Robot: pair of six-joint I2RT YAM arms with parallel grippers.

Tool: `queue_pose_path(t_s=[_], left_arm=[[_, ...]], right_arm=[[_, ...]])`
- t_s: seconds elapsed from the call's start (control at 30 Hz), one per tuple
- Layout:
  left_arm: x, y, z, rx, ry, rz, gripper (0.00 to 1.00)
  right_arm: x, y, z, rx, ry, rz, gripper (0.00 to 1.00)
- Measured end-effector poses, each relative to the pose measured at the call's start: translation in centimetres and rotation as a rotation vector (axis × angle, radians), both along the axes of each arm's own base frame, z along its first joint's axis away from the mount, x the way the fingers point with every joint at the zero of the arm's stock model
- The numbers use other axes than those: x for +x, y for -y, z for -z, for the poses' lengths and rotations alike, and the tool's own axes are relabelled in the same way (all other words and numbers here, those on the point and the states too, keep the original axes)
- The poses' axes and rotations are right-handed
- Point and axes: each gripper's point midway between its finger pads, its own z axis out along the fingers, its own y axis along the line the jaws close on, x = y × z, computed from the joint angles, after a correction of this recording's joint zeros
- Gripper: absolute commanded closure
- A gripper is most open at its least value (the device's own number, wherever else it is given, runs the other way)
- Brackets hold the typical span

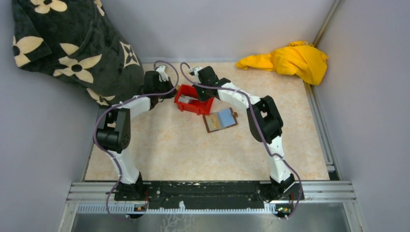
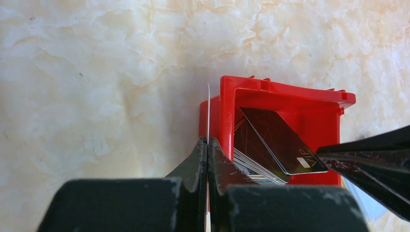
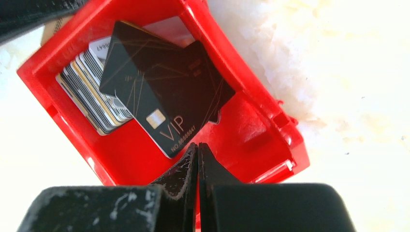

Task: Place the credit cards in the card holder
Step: Adjust the credit card in the storage box.

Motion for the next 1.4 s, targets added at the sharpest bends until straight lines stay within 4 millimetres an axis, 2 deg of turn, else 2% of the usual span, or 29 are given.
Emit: queue_pose_path(t_s=[0.13, 0.6, 1.13, 1.4], left_arm=[[0.0, 0.2, 0.1, 0.006, -0.002, 0.007, 1.0], [0.2, 0.3, 0.1, 0.011, -0.001, 0.013, 1.0], [0.3, 0.9, -0.2, 0.014, -0.004, 0.027, 1.0], [0.2, 0.9, 0.1, 0.015, -0.017, 0.032, 1.0]], right_arm=[[1.0, -0.5, -0.6, 0.02, 0.013, 0.0, 1.0], [0.5, -0.4, 0.8, 0.009, -0.033, -0.012, 1.0], [1.6, -0.6, 4.5, -0.005, -0.112, -0.008, 1.0], [3.0, -1.7, 3.9, 0.015, -0.103, -0.017, 1.0]])
